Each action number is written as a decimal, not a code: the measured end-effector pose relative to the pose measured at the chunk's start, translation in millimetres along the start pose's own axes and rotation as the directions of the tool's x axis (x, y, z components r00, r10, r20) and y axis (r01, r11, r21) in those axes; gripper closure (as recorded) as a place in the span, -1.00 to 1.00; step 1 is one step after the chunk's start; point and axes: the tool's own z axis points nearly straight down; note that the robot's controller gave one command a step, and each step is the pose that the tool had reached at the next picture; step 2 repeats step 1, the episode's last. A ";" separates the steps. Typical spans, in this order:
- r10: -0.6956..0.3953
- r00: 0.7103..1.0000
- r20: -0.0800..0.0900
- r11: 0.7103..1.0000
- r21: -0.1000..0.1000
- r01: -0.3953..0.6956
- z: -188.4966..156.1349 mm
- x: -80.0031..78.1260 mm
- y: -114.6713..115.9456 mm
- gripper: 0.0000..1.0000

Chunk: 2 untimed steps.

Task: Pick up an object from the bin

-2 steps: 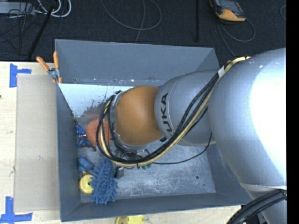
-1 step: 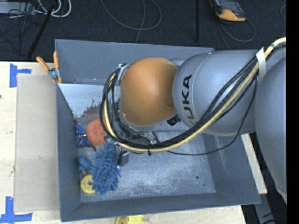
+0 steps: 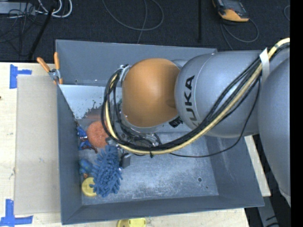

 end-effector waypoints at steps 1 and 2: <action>-0.004 1.000 -0.006 1.000 0.000 0.004 -32.3 -11.6 3.6 1.00; -0.004 1.000 -0.006 1.000 0.000 0.004 -32.3 -11.6 3.6 1.00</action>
Offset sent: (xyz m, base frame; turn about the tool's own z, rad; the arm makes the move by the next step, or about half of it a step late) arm -0.0055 0.0238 0.0637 -0.0178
